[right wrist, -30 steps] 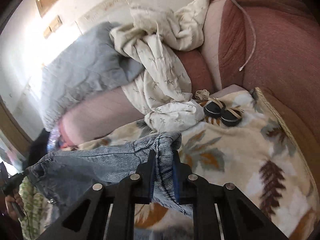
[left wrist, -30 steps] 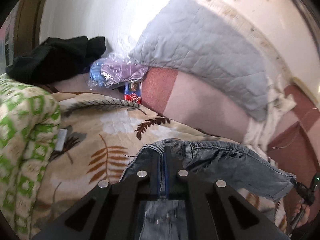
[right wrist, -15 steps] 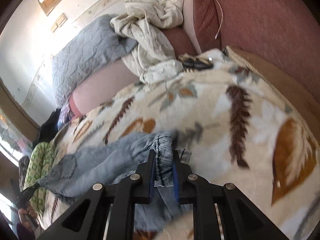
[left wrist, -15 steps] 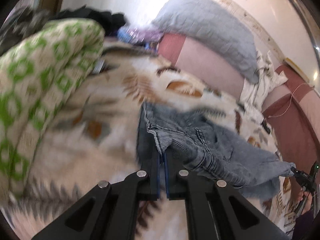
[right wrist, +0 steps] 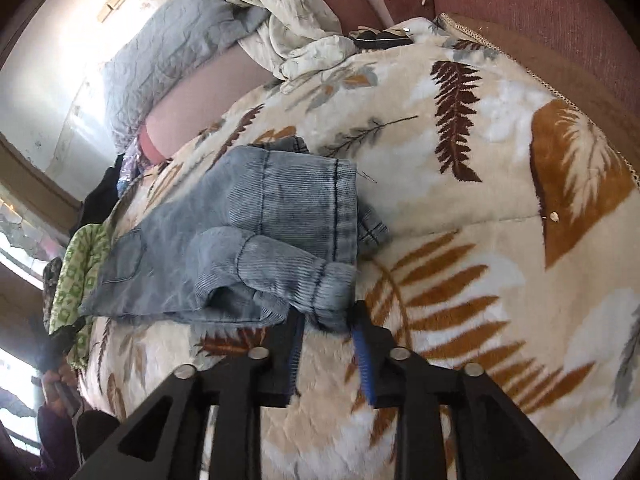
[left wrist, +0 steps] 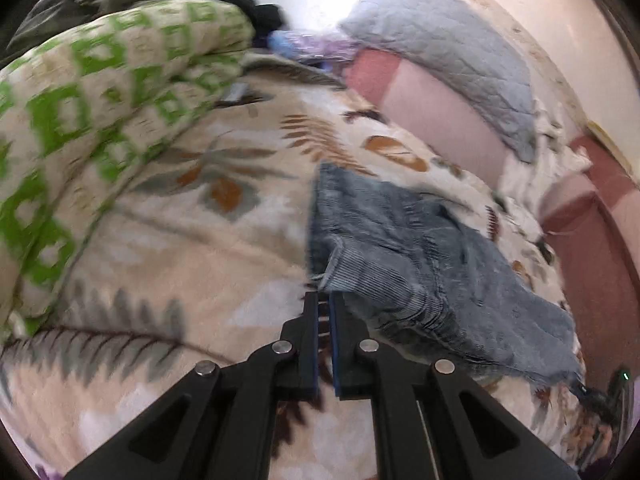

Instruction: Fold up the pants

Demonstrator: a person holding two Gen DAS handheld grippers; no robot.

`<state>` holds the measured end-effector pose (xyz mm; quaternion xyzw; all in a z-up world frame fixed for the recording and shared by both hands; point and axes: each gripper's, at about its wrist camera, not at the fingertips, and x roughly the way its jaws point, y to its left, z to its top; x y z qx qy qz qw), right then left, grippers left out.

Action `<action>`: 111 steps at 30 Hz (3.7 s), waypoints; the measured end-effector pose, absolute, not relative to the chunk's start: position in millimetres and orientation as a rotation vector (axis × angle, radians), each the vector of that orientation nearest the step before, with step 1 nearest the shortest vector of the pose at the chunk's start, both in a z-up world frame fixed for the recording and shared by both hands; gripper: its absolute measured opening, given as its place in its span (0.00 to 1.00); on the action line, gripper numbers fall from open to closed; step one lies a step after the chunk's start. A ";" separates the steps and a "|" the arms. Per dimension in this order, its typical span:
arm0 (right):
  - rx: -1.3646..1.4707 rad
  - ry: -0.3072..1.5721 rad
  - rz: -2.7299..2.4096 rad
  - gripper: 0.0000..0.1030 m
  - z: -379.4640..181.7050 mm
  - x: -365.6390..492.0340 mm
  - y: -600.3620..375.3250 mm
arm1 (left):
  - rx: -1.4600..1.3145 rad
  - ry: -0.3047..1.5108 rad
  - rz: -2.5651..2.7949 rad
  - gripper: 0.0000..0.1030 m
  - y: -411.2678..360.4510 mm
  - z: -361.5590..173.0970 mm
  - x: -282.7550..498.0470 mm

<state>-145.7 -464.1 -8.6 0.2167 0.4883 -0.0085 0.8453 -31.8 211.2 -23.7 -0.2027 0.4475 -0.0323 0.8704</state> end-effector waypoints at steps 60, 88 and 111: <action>0.904 0.812 0.105 0.73 -21.1 -48.1 -493.2 | -0.066 0.910 -0.688 0.36 -113.1 -19.9 -5.0; 0.595 0.991 -0.001 0.52 -15.3 -15.3 -468.9 | -0.103 0.825 -0.562 0.40 -64.0 1.1 15.0; 0.246 1.072 -0.077 0.10 -25.6 11.5 -439.1 | -0.112 0.873 -0.590 0.40 -77.0 -8.9 17.1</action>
